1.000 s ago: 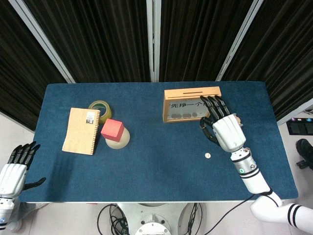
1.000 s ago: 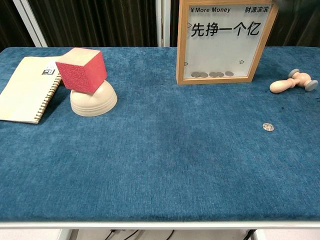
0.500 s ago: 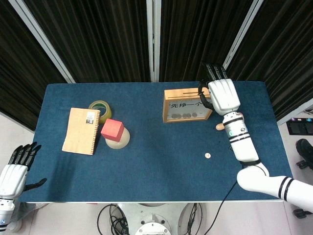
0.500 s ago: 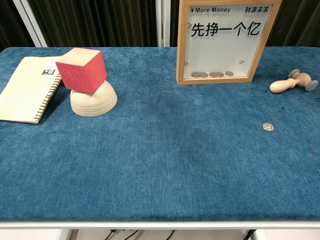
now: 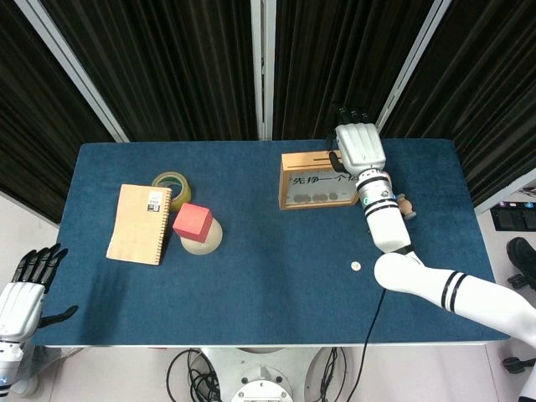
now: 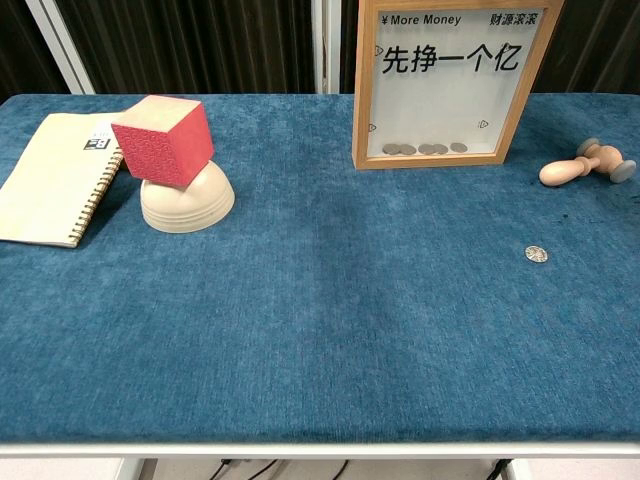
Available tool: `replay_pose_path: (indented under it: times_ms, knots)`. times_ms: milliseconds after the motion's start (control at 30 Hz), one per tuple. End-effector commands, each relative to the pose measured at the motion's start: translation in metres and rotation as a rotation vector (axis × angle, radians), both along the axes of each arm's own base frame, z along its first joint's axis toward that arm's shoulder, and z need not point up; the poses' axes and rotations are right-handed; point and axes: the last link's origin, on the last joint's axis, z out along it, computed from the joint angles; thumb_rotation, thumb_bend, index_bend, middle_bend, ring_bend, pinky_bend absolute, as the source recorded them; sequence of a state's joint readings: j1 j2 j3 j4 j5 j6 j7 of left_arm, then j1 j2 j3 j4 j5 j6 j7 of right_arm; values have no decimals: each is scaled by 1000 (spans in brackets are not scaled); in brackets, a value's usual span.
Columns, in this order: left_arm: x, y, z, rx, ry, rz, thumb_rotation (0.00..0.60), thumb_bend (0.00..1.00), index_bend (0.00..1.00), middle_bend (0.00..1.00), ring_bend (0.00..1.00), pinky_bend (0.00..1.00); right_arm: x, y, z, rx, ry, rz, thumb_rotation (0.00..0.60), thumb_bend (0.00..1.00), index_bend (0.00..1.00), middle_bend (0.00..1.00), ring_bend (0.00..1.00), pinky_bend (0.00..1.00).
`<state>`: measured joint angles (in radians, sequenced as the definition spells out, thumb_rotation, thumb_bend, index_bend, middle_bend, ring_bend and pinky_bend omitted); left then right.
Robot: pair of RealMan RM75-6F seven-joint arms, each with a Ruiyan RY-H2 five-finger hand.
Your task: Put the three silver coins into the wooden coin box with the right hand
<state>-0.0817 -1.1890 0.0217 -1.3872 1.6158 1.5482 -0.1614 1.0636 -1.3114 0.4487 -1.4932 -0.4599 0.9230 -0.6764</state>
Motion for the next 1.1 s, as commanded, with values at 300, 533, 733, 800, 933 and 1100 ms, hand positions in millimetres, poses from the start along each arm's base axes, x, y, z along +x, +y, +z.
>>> replay_pose_path:
  times_ms: [300,533,733,800,933,1100]
  knots:
    - [-1,0,0,3,-6,-2,600,40,16,0,0,0,0,0,-7,25,28,-31,600,428,747,38,0,0]
    - [-2,0,0,3,-5,-1,600,40,16,0,0,0,-2,-1,-11,25,37,-37,600,428,754,38,0,0]
    - [-3,0,2,9,-5,6,600,40,16,0,0,0,-4,-2,-15,23,39,-34,600,428,754,37,0,0]
    - [-4,0,2,10,-5,6,600,40,16,0,0,0,-3,-2,-15,22,36,-33,600,427,754,37,0,0]
    - [-4,0,2,10,-6,7,600,40,16,0,0,0,-5,-3,-15,24,39,-39,600,426,740,37,0,0]
    - [-4,0,2,7,-8,9,600,40,16,0,0,0,-10,-3,-15,39,43,-51,600,389,362,10,0,0]
